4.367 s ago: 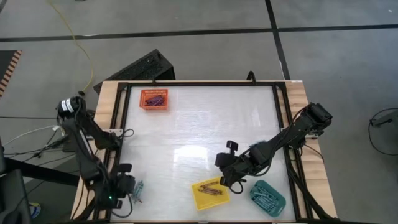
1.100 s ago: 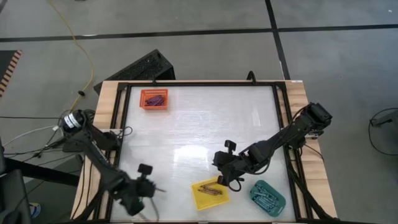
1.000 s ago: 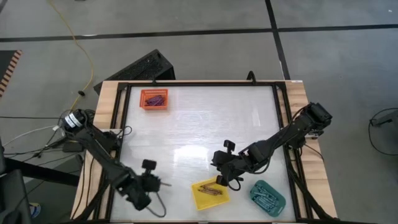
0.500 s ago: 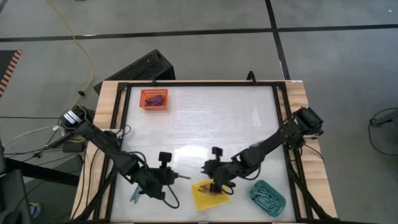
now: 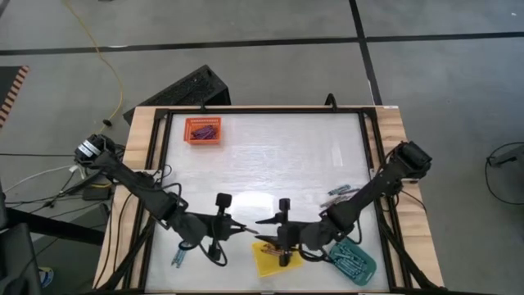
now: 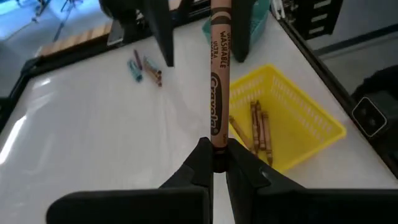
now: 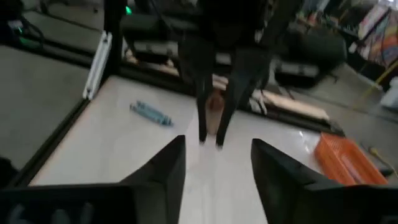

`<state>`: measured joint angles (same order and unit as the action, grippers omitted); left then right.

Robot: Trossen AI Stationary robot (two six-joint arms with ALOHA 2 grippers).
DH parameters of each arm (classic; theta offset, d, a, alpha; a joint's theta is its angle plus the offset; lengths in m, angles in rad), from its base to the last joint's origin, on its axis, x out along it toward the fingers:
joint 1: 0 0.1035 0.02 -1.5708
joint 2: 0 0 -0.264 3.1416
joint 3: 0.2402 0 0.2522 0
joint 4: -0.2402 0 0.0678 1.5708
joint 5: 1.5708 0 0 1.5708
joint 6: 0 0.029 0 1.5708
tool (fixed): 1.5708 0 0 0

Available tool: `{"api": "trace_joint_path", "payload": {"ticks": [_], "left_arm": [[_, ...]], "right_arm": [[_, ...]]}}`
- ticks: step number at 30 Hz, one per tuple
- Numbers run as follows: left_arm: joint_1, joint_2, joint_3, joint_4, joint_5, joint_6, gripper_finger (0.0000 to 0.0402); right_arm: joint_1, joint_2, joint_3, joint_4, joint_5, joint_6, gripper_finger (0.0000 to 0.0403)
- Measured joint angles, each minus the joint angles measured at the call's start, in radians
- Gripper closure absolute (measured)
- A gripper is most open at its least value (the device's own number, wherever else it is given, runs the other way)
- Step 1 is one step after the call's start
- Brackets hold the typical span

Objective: Sort crayons
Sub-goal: Put the brown crayon into the yellow bin

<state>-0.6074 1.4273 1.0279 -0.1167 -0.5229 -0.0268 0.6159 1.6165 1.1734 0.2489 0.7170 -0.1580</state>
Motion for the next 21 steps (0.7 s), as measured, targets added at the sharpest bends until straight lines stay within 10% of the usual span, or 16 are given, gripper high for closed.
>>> {"api": "trace_joint_path", "payload": {"ticks": [7, 21], "left_arm": [[0.039, 0.011, -0.001, 0.091, 0.056, 0.062, 0.0395], [0.048, 0.014, 0.000, 0.132, 0.079, 0.134, 0.0395]], "right_arm": [[-0.012, 0.005, 0.000, 0.138, -0.067, -0.094, 0.0222], [-0.031, 0.006, 0.000, 0.160, -0.161, -0.095, 0.0392]]}}
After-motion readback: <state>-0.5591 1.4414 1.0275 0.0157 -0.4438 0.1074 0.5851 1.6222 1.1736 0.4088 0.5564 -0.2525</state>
